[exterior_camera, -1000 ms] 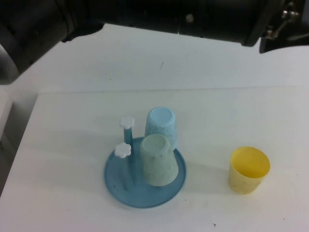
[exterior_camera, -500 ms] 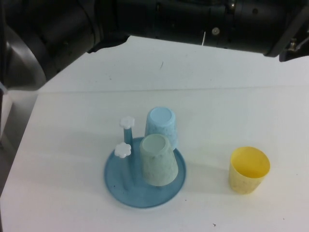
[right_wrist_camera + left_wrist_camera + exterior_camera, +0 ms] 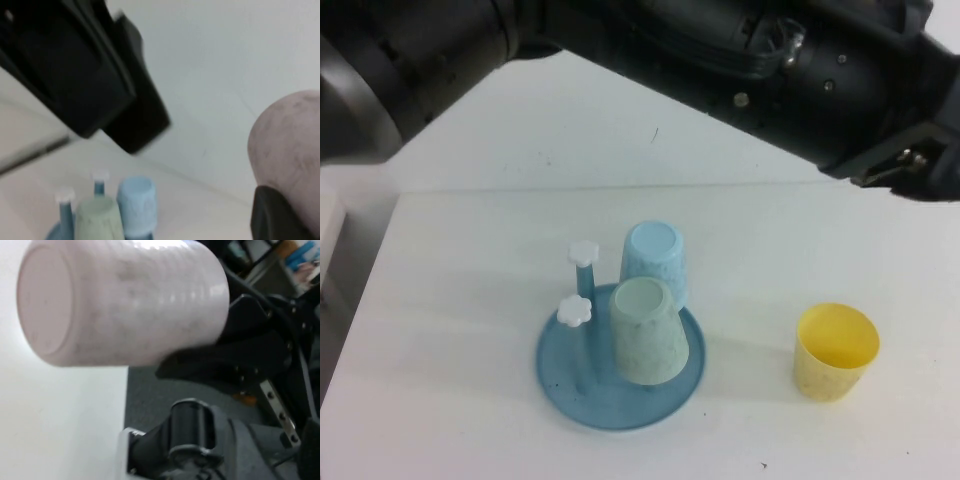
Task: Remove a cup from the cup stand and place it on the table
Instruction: Hand over the cup, then place the cup on the table
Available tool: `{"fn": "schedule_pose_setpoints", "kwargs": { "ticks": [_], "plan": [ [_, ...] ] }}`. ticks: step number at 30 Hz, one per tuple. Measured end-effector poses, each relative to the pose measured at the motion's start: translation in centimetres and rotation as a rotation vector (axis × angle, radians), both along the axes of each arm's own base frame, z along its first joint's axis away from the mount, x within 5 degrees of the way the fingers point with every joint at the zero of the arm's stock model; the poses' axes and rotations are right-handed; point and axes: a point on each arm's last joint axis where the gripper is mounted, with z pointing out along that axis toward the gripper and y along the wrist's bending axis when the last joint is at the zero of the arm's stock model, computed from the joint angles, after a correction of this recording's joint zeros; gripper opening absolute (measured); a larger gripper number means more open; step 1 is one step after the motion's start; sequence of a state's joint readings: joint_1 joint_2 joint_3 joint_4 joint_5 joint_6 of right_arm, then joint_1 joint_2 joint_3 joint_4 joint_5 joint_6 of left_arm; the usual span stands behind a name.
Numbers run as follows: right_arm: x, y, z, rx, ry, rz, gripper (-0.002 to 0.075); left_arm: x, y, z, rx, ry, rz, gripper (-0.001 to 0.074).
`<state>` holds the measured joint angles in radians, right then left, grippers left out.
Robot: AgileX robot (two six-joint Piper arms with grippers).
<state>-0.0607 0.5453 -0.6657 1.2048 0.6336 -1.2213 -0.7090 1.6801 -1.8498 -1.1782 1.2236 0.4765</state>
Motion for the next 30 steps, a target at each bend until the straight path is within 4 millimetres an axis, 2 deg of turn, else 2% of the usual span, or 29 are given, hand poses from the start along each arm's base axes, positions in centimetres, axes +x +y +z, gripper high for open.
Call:
{"fn": "schedule_pose_setpoints", "kwargs": {
  "ticks": [3, 4, 7, 10, 15, 21, 26, 30],
  "plan": [
    [2.2, -0.4, -0.1, -0.132, 0.169, -0.006, 0.0018, 0.2, 0.7, -0.3, 0.125, -0.041, 0.066, 0.0115],
    [2.8, -0.6, -0.2, -0.176, 0.217, -0.009, 0.0018, 0.3, 1.0, -0.5, 0.175, -0.06, 0.097, 0.0074],
    [5.4, -1.1, -0.4, -0.262, 0.376, -0.002, 0.0018, 0.1, 2.2, -0.8, 0.303, -0.123, 0.183, 0.0022],
    [7.8, -1.5, -1.7, -0.327, 0.538, 0.02, 0.0018, -0.6, 3.5, -1.2, 0.428, -0.225, 0.246, 0.0007],
    [11.4, -2.2, -5.7, -0.402, 0.79, 0.064, 0.0017, -3.2, 5.6, -1.9, 0.555, -0.329, 0.28, 0.0002],
    [14.2, -2.7, -8.8, -0.426, 0.902, 0.057, 0.0017, -6.0, 8.8, -3.8, 0.649, -0.359, 0.286, 0.0],
    [15.1, -1.4, -10.1, -0.511, 0.907, 0.084, 0.0017, -8.3, 12.2, -4.8, 0.699, -0.386, 0.341, -0.0001],
    [15.9, 0.0, -8.7, -0.609, 0.828, 0.061, 0.0017, -9.6, 14.6, -5.7, 0.706, -0.431, 0.419, -0.0001]
  ]
}}
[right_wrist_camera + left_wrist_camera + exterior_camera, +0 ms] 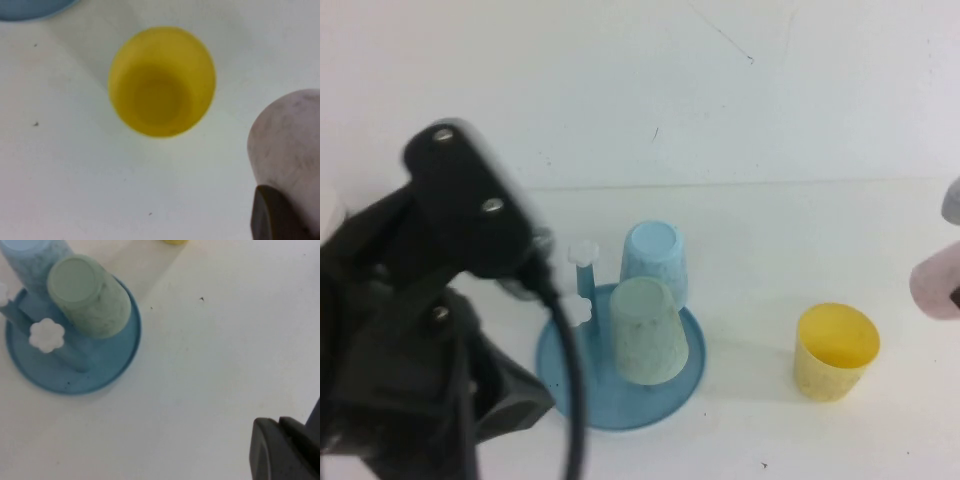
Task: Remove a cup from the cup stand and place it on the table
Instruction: Place the cup on the table
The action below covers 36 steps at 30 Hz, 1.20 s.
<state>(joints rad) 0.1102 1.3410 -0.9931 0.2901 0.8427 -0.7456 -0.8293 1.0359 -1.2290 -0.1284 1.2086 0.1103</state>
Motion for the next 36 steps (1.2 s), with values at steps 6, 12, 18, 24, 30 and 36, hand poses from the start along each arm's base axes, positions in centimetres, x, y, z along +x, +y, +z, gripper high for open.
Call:
{"fn": "schedule_pose_setpoints", "kwargs": {
  "ticks": [6, 12, 18, 24, 30, 36],
  "plan": [
    [2.3, 2.7, 3.4, -0.065, -0.116, 0.077, 0.0017, -2.1, 2.7, -0.9, -0.09, -0.106, 0.028, -0.0001],
    [5.9, 7.4, 3.0, -0.064, -0.107, 0.186, 0.0017, -3.4, 4.3, -3.6, -0.127, -0.142, 0.037, -0.0001],
    [9.8, 12.4, -0.9, -0.126, -0.012, 0.265, 0.0017, -4.7, 5.6, -6.1, -0.115, -0.131, 0.037, -0.0001],
    [12.4, 14.4, -4.9, -0.184, 0.129, 0.287, 0.0017, -5.2, 6.1, -7.1, -0.084, -0.103, 0.036, -0.0001],
    [13.6, 15.1, -7.6, -0.211, 0.218, 0.303, 0.0041, -5.2, 6.1, -7.1, -0.083, -0.102, 0.036, -0.0001],
    [13.8, 15.3, -8.5, -0.211, 0.25, 0.307, 0.0217, -5.2, 6.1, -7.1, -0.083, -0.102, 0.036, -0.0001]
  ]
}}
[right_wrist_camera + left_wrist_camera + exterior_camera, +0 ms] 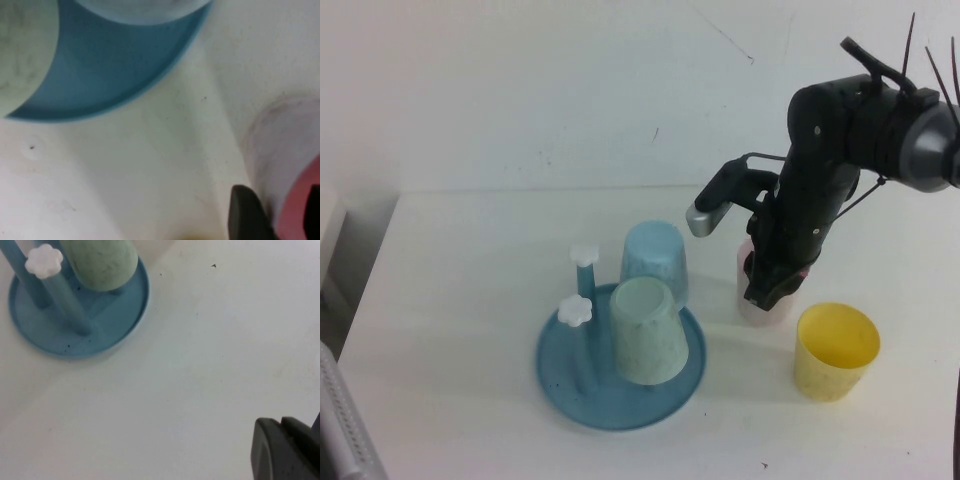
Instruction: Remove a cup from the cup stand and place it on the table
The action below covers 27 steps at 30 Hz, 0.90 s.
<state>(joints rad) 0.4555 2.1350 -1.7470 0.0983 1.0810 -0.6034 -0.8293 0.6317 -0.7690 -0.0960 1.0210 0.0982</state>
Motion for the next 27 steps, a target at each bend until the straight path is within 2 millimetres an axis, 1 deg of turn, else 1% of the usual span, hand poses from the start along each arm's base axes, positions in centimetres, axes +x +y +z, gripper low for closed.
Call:
{"fn": "schedule_pose_setpoints", "kwargs": {
  "ticks": [2, 3, 4, 5, 6, 7, 8, 10, 12, 13, 14, 17, 18, 20, 23, 24, 27],
  "plan": [
    [0.1, 0.0, 0.2, 0.002, -0.004, 0.0, 0.027, 0.0, 0.0, 0.1, -0.007, -0.006, 0.001, -0.0001],
    [0.2, 0.1, 0.7, 0.005, -0.006, -0.009, 0.0302, 0.1, -0.1, 0.2, -0.019, -0.017, 0.002, -0.0001],
    [0.3, 0.1, 1.1, 0.006, -0.004, -0.017, 0.0309, 0.2, -0.2, 0.2, -0.028, -0.028, 0.004, -0.0001],
    [0.4, 0.2, 2.1, 0.01, -0.005, -0.03, 0.0314, 0.4, -0.3, 0.4, -0.049, -0.049, 0.012, -0.0001],
    [0.4, 0.2, 2.6, 0.009, 0.001, -0.036, 0.0317, 0.5, -0.3, 0.5, -0.058, -0.058, 0.017, -0.0001],
    [0.9, 0.5, 4.4, 0.029, -0.033, -0.04, 0.0318, 0.9, -0.4, 0.9, -0.092, -0.105, 0.054, -0.0001],
    [1.0, 0.6, 5.1, 0.038, -0.048, -0.05, 0.0318, 1.1, -0.3, 1.0, -0.099, -0.124, 0.069, -0.0001],
    [1.0, 0.6, 7.3, 0.072, -0.1, -0.078, 0.0314, 1.4, -0.3, 1.2, -0.114, -0.143, 0.095, -0.0001],
    [0.6, 0.3, 9.4, 0.099, -0.14, -0.101, 0.0288, 1.8, -0.1, 1.6, -0.134, -0.189, 0.145, -0.0001],
    [0.1, 0.1, 11.1, 0.12, -0.171, -0.113, 0.0253, 1.9, 0.1, 1.7, -0.14, -0.203, 0.161, -0.0001],
    [-0.3, -0.1, 12.3, 0.132, -0.193, -0.119, 0.0223, 1.9, 0.2, 1.8, -0.144, -0.214, 0.173, -0.0001],
    [-2.1, -1.4, 16.5, 0.153, -0.287, -0.14, 0.009, 2.0, 0.6, 2.1, -0.166, -0.245, 0.211, -0.0001],
    [-2.8, -1.8, 17.9, 0.158, -0.322, -0.151, 0.0058, 1.9, 0.8, 2.3, -0.179, -0.257, 0.22, -0.0001],
    [-4.1, -2.8, 20.2, 0.161, -0.388, -0.167, 0.0026, 1.8, 1.0, 2.6, -0.205, -0.279, 0.23, -0.0001],
    [-6.3, -4.5, 23.4, 0.158, -0.484, -0.19, 0.0006, 1.5, 1.4, 3.1, -0.25, -0.315, 0.233, -0.0001],
    [-7.2, -5.1, 24.3, 0.153, -0.512, -0.197, 0.0004, 1.4, 1.5, 3.3, -0.265, -0.331, 0.233, -0.0001],
    [-9.8, -6.8, 26.1, 0.137, -0.57, -0.215, 0.0, 1.2, 1.7, 3.5, -0.289, -0.342, 0.237, -0.0001]
  ]
}}
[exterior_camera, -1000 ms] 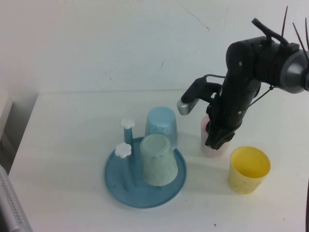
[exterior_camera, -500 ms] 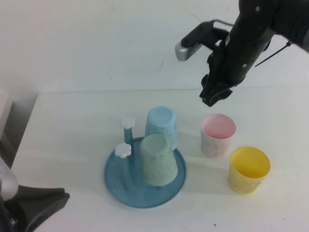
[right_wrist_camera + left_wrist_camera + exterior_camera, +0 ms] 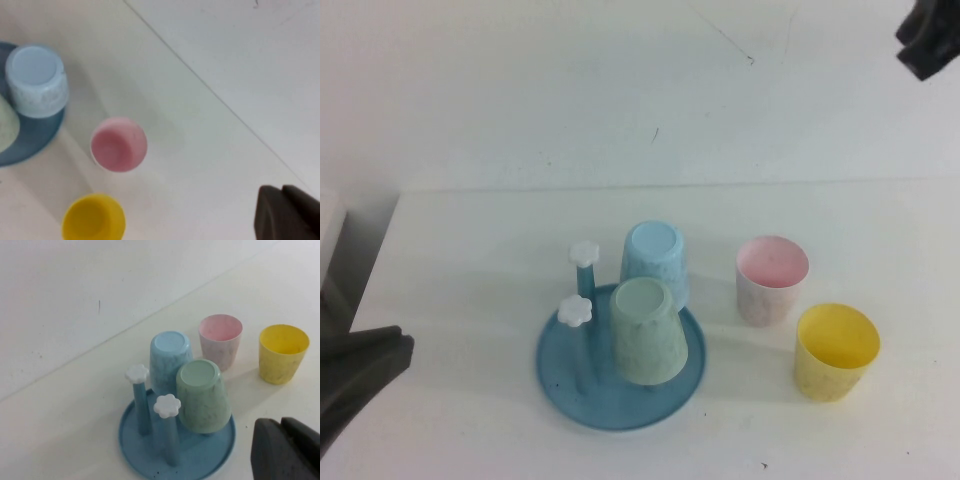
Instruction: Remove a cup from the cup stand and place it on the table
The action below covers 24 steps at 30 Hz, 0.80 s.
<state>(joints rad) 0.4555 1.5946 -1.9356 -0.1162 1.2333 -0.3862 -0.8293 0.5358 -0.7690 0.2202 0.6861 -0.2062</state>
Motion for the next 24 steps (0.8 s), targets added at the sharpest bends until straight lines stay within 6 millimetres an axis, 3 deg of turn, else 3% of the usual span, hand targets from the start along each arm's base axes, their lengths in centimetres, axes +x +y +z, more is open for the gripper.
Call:
{"fn": "schedule_pose_setpoints", "kwargs": {
  "ticks": [5, 11, 15, 24],
  "plan": [
    [-5.0, -2.7, 0.4, -0.011, -0.008, -0.012, -0.0001, 0.0, 0.0, 0.0, -0.009, 0.007, -0.002, -0.0001],
    [-11.3, -5.7, -2.4, 0.0, -0.008, -0.021, -0.0001, -0.1, 0.0, 0.0, -0.013, 0.009, -0.002, -0.0001],
    [-14.9, -7.3, -5.9, 0.025, -0.027, -0.011, -0.0001, -0.1, -0.1, 0.0, -0.019, 0.012, -0.005, -0.0001],
    [-20.9, -9.8, -14.9, 0.12, -0.093, -0.002, -0.0002, -0.1, -0.1, 0.0, -0.026, 0.016, -0.005, -0.0001]
  ]
}}
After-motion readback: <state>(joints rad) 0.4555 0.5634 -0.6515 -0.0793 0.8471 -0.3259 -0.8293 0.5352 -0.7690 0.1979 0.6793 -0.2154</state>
